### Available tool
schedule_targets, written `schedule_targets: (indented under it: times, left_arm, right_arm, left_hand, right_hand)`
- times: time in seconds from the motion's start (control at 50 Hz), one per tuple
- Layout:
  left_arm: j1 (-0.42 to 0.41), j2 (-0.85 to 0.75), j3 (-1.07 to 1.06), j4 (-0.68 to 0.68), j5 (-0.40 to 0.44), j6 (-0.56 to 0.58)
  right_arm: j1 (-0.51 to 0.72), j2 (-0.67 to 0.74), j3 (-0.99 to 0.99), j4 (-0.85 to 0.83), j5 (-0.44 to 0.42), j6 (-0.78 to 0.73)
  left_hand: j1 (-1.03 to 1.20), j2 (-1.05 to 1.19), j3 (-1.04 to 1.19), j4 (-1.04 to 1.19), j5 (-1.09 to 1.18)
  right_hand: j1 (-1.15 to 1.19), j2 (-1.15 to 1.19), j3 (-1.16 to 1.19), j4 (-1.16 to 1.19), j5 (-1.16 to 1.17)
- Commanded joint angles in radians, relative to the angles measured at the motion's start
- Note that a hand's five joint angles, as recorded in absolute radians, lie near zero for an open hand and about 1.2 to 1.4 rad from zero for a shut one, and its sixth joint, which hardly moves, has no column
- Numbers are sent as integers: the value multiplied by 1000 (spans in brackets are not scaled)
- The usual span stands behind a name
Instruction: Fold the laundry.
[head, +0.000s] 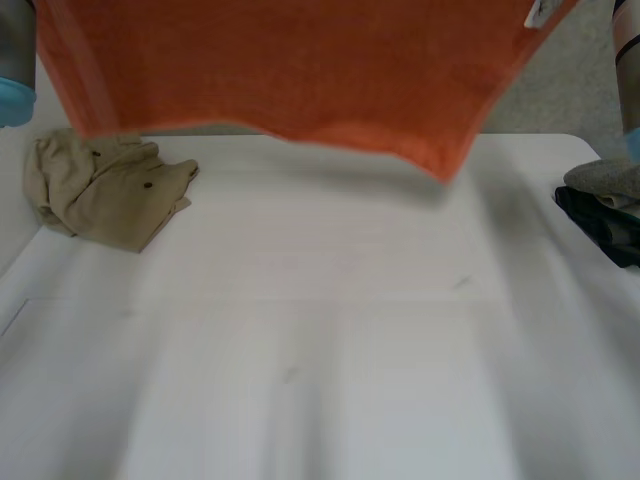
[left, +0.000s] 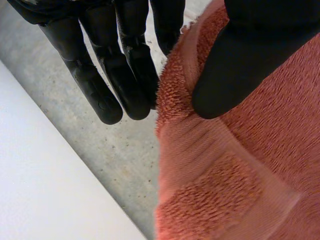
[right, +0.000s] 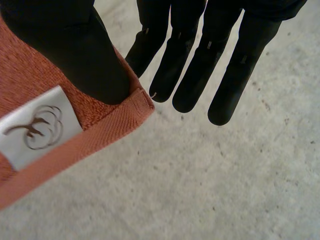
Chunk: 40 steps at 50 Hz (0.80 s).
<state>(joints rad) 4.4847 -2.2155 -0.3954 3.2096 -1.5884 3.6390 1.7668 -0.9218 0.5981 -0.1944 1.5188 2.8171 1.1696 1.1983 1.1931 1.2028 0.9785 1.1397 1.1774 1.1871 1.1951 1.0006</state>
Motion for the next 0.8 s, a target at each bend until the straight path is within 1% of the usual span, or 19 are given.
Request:
schedule_targets:
  times: [0.02, 0.06, 0.08, 0.14, 0.16, 0.22, 0.24, 0.3, 0.32, 0.38, 0.4, 0.44, 0.48, 0.58, 0.72, 0.8]
  left_arm:
    - [28, 78, -259, 7, 68, -167]
    - [36, 89, -325, 6, 79, -171]
    - [44, 98, -394, 4, 87, -172]
    - [54, 112, -499, 3, 105, -168]
    - [62, 117, -570, 3, 120, -159]
    - [76, 123, -675, 3, 148, -139]
    - [83, 125, -742, 3, 165, -116]
    - [96, 122, -836, 10, 191, -71]
    - [100, 117, -890, 15, 211, -39]
    - [108, 103, -953, 30, 238, 16]
    - [110, 89, -980, 44, 252, 53]
    - [110, 76, -999, 55, 258, 87]
    - [113, 51, -1011, 70, 257, 131]
    - [128, 22, -1010, 90, 223, 177]
    - [140, 23, -1025, 142, 163, 185]
    - [143, 28, -1048, 171, 127, 187]
  right_arm:
    - [10, -133, 314, -100, -77, 2]
    - [5, -144, 367, -91, -89, 2]
    - [3, -149, 394, -85, -95, 2]
    - [-7, -163, 497, -46, -132, -1]
    - [-15, -167, 547, -25, -153, -5]
    - [-32, -172, 617, 10, -184, -22]
    - [-44, -173, 659, 36, -201, -40]
    - [-67, -174, 722, 79, -223, -86]
    - [-81, -177, 761, 108, -235, -119]
    - [-96, -184, 810, 139, -256, -172]
    - [-102, -190, 833, 153, -272, -201]
    - [-107, -198, 853, 155, -282, -222]
    - [-110, -204, 865, 153, -287, -232]
    - [-107, -209, 868, 159, -286, -237]
    - [-107, -206, 865, 159, -287, -238]
    - [-110, -206, 867, 161, -286, -243]
  left_hand:
    - [215, 187, 192, 182, 232]
    - [215, 187, 192, 182, 232]
    - [215, 187, 192, 182, 232]
    - [215, 187, 192, 182, 232]
    - [204, 175, 180, 170, 220]
    - [189, 160, 165, 156, 205]
    - [171, 143, 148, 138, 188]
    - [154, 125, 130, 120, 170]
    - [154, 125, 130, 120, 170]
    - [127, 99, 104, 94, 144]
    - [75, 46, 51, 42, 91]
    - [19, -10, -5, -14, 35]
    - [-78, -106, -101, -111, -61]
    - [-369, -397, -392, -402, -352]
    - [-562, -591, -586, -596, -546]
    - [-619, -647, -642, -652, -602]
  right_hand:
    - [257, 219, 209, 201, 221]
    - [257, 219, 209, 201, 221]
    - [257, 219, 209, 201, 221]
    - [257, 219, 209, 201, 221]
    - [257, 219, 209, 201, 221]
    - [257, 219, 209, 201, 221]
    - [257, 219, 209, 201, 221]
    - [257, 219, 209, 201, 221]
    - [257, 219, 209, 201, 221]
    - [257, 219, 209, 201, 221]
    - [257, 219, 209, 201, 221]
    - [257, 219, 209, 201, 221]
    - [257, 219, 209, 201, 221]
    - [257, 219, 209, 201, 221]
    - [257, 219, 209, 201, 221]
    - [257, 219, 209, 201, 221]
